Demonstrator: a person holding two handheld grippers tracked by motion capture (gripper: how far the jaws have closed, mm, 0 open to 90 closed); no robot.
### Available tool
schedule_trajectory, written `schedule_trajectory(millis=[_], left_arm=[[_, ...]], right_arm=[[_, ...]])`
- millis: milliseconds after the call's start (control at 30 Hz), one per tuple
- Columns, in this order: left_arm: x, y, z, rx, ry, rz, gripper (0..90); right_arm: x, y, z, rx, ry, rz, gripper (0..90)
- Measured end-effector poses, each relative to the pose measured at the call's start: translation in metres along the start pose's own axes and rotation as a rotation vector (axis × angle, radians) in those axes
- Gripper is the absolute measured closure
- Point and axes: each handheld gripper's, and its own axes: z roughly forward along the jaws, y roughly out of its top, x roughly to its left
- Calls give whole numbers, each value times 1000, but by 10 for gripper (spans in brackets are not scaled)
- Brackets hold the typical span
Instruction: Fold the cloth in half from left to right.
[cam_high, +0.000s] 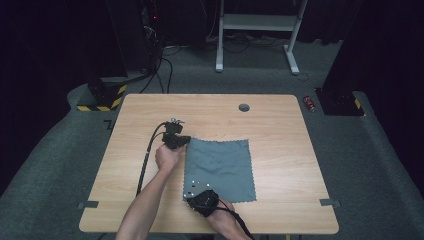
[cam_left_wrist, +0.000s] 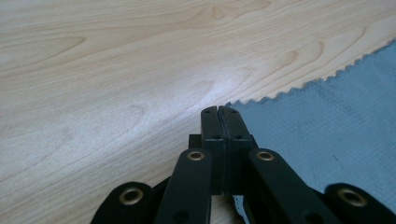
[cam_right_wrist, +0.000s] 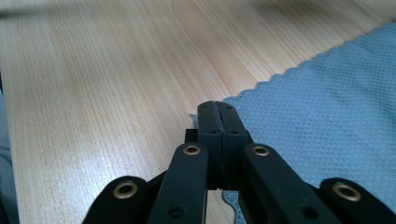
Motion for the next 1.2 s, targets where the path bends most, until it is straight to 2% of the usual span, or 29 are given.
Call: schedule_trajectory(millis=[100,167,233,333,367,533,633,933,1200], left_arm=[[-3,3,0,3,-3,13,900],[-4,5,-1,-5,-6,14,900],[-4,5,-1,-4,-6,13,900],[-2,5,-2,2,-5,11,900],[-2,5,-3,1,-4,10,900],[0,6,-9,-17,-9,3,900],[2,7,-12,-22,-13,0,900],[9,7,-23,-29,-7,8,900],[22,6,-51,-36,22,20,900]], right_arm=[[2,1,5,18,18,7,742],[2,2,8,27,16,3,716],[1,3,9,33,9,8,733],[3,5,9,44,-29,-11,869],[4,5,10,52,-46,-26,887],[3,7,10,54,-52,-23,900],[4,6,8,36,-49,-8,900],[8,17,-1,-14,-34,-24,900],[15,35,-6,-77,14,-31,900]])
